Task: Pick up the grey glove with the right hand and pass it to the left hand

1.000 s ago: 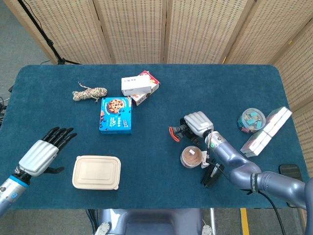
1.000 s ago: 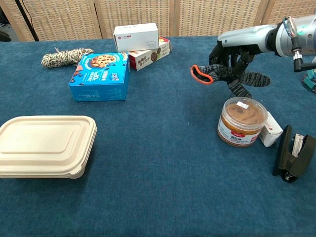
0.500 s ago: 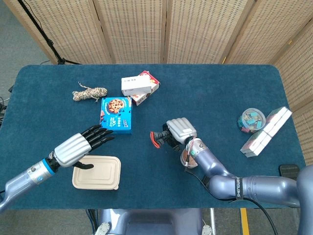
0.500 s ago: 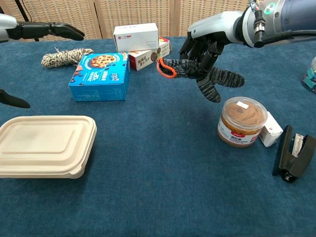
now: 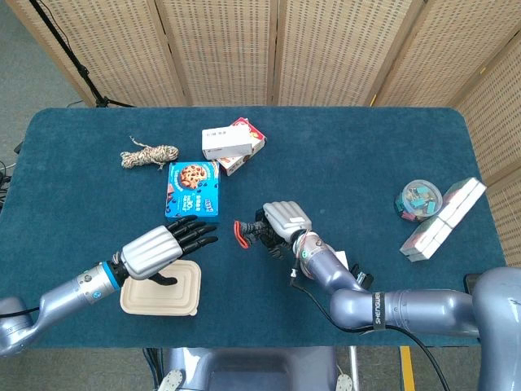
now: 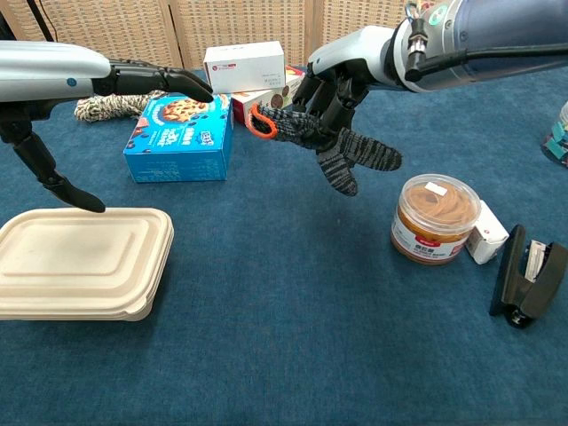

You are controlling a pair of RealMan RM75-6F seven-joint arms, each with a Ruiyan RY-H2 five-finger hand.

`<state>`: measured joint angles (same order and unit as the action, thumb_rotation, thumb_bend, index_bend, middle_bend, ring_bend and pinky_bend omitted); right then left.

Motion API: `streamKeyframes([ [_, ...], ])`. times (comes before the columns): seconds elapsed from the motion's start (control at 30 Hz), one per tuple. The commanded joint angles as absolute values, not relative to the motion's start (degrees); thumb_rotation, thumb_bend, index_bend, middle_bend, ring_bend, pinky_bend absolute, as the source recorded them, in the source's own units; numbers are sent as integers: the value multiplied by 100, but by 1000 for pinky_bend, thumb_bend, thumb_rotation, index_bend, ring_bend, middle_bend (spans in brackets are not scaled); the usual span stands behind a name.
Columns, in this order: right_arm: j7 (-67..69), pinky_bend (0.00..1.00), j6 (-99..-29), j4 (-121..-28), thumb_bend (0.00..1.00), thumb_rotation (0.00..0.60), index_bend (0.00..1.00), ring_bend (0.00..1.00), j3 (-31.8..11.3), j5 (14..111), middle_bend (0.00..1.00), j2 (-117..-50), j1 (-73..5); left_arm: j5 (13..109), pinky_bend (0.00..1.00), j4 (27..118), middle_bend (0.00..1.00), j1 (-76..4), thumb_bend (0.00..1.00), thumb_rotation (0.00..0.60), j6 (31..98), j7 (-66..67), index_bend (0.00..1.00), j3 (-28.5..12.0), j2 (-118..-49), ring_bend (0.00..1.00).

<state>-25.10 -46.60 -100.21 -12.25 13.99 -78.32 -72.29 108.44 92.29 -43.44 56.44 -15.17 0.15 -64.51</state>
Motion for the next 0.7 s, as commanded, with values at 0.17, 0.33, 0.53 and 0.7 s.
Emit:
streamKeyframes([
  [0.17, -2418, 409, -4717, -10113, 644, 600, 577, 447, -1287, 1294, 572, -7842, -7298, 10411, 0, 9526, 0, -4560, 0, 600, 5248, -1053, 0, -62, -6547, 0],
  [0.33, -2379, 409, -4798, -10188, 648, 600, 579, 447, -1274, 1306, 573, -7846, -7298, 10200, 0, 9551, 0, -4623, 0, 600, 5162, -833, 0, -104, -6637, 0],
  [0.53, -2312, 409, -4797, -10216, 648, 600, 581, 447, -1281, 1316, 574, -7837, -7294, 10017, 0, 9611, 0, -4676, 0, 600, 5061, -674, 0, -83, -6709, 0],
  [0.7, -2256, 409, -4780, -10231, 647, 600, 581, 447, -1299, 1304, 575, -7842, -7303, 9920, 0, 9626, 0, -4709, 0, 600, 5040, -603, 0, -71, -6756, 0],
])
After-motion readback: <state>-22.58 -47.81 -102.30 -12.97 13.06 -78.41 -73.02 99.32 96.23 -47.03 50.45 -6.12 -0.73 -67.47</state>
